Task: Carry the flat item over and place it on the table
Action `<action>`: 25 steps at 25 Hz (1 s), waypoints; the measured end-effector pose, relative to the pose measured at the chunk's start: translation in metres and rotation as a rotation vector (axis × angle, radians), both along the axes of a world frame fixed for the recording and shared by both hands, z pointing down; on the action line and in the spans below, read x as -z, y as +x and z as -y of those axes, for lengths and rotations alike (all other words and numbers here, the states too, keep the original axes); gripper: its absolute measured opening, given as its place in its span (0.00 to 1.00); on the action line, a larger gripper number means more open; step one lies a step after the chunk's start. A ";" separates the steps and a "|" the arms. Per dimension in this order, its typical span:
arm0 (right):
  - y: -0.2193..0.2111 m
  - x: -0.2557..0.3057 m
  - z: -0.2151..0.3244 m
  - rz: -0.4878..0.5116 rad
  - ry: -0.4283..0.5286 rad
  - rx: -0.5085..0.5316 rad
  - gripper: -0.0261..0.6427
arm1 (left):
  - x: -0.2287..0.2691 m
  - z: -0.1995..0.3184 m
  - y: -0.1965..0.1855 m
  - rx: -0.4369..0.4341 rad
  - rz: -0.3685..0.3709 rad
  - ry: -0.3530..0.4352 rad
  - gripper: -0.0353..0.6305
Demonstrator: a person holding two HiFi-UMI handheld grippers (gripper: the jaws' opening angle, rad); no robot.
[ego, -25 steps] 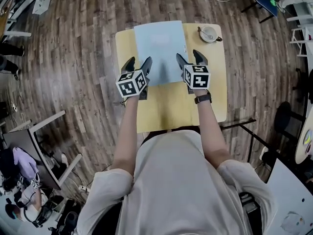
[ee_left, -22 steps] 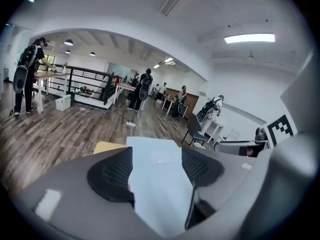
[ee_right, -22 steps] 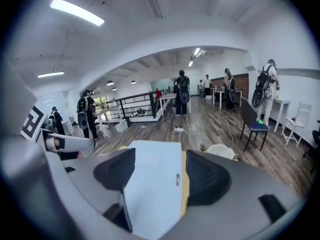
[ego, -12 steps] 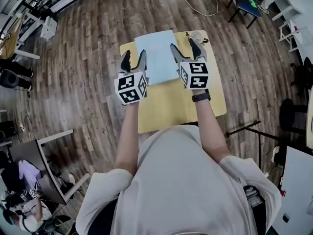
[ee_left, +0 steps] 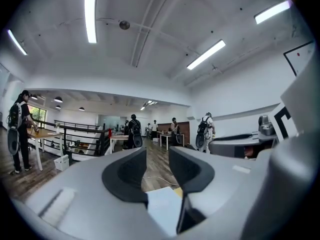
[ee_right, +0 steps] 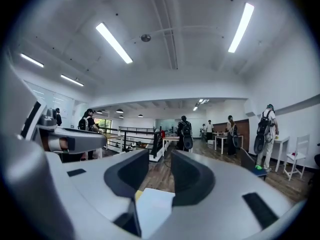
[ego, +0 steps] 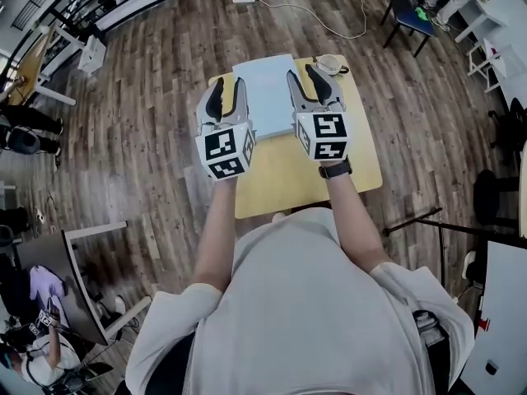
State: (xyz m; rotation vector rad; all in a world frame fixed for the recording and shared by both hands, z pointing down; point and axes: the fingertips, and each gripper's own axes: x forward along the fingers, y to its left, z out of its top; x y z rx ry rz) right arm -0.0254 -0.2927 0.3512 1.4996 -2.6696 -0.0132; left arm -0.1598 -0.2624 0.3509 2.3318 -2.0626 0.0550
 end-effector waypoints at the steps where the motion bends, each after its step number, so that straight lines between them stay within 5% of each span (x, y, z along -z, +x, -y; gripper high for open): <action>1: -0.001 0.002 -0.004 0.005 0.007 0.001 0.24 | 0.000 -0.003 0.002 0.001 0.002 0.000 0.27; 16: -0.018 0.023 -0.034 0.069 0.037 0.046 0.08 | 0.006 -0.028 0.001 0.013 0.017 0.016 0.07; 25: -0.021 0.018 -0.037 0.030 0.022 0.025 0.06 | 0.005 -0.033 0.000 0.000 -0.016 0.014 0.07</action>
